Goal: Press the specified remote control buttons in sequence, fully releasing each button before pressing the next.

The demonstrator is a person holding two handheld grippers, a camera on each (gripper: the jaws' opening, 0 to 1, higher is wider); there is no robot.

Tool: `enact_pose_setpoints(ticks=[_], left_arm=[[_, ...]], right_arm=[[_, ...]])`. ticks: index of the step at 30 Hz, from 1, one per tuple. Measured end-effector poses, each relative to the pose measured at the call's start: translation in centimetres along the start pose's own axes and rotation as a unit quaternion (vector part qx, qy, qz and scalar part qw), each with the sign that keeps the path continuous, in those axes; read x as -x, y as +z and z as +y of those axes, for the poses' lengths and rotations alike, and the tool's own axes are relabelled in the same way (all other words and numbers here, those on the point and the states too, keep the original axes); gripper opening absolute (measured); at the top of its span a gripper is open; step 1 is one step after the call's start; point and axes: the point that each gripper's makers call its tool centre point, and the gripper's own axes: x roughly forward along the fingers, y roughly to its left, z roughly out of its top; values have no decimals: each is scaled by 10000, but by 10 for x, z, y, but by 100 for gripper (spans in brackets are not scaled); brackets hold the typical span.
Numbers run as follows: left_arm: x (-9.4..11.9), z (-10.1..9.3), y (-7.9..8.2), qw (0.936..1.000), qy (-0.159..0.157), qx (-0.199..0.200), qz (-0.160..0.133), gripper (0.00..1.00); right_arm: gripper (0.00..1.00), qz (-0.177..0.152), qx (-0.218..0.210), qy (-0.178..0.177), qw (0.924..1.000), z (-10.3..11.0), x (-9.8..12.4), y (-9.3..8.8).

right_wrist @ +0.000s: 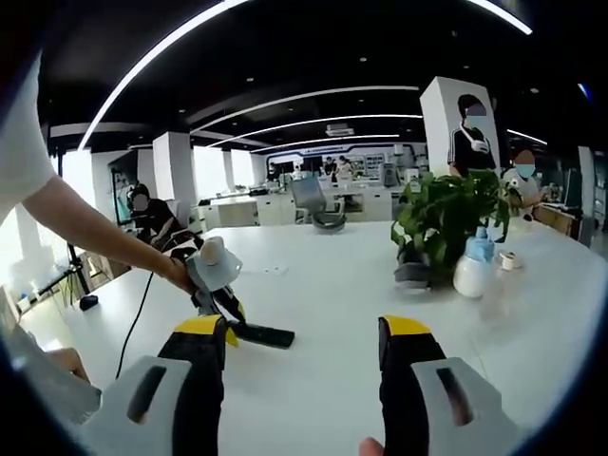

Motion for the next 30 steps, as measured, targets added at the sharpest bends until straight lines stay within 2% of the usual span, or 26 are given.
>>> enact_pose_setpoints(ticks=[2, 9, 15, 22, 25, 30], left_arm=[[-1, -3, -1, 9998, -138, 100, 41, 38], [0, -5, -1, 9999, -110, -71, 86, 35], [1, -11, -1, 9997, -95, -203, 135, 25], [2, -10, -2, 9998, -18, -190, 73, 24], [2, -10, -3, 9999, -20, -131, -108, 24], [2, -10, -2, 9998, -6, -148, -122, 24]], right_arm=[[67, -21, -47, -16, 10000, -1, 0, 1], [67, -113, -180, 68, 9998, 1, 1, 4], [66, -54, -101, 41, 9999, 1, 1, 2], [65, -15, -64, 27, 10000, 1, 1, 1], [65, 2, -103, 17, 9999, -1, 1, 0], [63, 47, -60, 24, 10000, 0, 1, -2]])
